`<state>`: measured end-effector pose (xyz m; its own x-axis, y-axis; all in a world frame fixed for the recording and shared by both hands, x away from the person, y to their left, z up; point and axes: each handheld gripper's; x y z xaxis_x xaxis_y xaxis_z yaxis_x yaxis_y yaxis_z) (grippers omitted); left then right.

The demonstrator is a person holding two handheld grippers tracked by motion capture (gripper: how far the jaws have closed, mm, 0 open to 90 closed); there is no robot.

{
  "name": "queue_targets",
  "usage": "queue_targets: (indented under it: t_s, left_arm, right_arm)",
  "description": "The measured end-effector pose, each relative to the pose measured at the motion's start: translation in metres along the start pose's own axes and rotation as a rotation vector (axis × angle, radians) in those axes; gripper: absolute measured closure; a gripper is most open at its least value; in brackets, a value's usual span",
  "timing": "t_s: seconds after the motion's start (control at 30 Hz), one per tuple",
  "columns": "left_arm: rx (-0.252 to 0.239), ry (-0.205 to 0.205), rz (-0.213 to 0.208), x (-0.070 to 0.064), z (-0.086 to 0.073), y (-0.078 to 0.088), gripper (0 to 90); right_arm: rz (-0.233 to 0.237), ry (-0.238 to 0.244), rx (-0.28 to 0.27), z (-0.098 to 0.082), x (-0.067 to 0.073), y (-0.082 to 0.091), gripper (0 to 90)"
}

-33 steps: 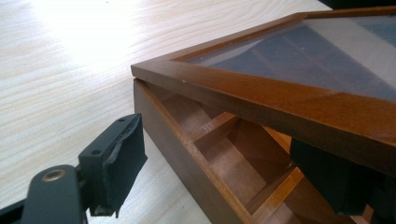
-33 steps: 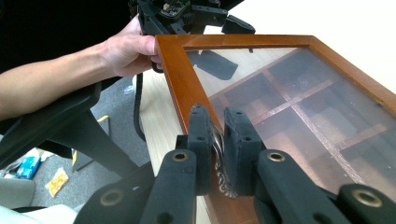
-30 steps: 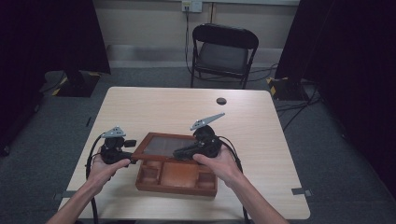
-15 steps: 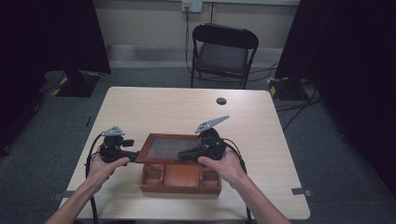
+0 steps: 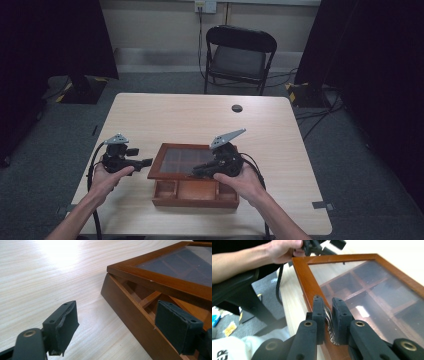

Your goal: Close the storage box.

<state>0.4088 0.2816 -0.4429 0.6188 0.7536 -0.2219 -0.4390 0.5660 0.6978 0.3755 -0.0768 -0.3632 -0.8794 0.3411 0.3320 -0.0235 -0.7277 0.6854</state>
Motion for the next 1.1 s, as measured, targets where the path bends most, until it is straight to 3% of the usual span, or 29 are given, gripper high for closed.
queue_targets:
  t_s: [0.2,0.4,0.6,0.9,1.1]
  left_arm:
    - [-0.002,0.015,0.011,0.001,0.000,0.000,18.5]
    - [0.003,0.013,0.011,0.000,-0.001,0.000,18.7]
    - [0.002,0.019,0.013,0.002,-0.001,0.000,18.9]
    - [-0.002,0.029,0.015,0.002,-0.001,0.001,18.9]
    - [0.000,0.027,0.014,0.002,-0.001,0.001,18.9]
  right_arm:
    - [0.013,-0.001,0.038,-0.010,0.000,-0.009,81.6]
    - [-0.003,0.018,0.021,-0.014,0.002,-0.011,81.6]
    - [0.005,0.015,0.062,-0.021,0.002,-0.021,81.5]
    - [0.008,0.010,0.067,-0.026,0.001,-0.023,81.6]
    - [0.010,0.005,0.115,-0.034,-0.001,-0.036,81.5]
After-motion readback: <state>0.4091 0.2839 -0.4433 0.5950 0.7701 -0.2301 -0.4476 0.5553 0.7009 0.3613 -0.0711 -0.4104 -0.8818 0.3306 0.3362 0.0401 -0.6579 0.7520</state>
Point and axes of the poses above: each handheld gripper's, and its own axes: y roughly backward along the jaws, z roughly out of its top, x roughly to its left, and after that the axes turned 7 degrees about x, right-handed
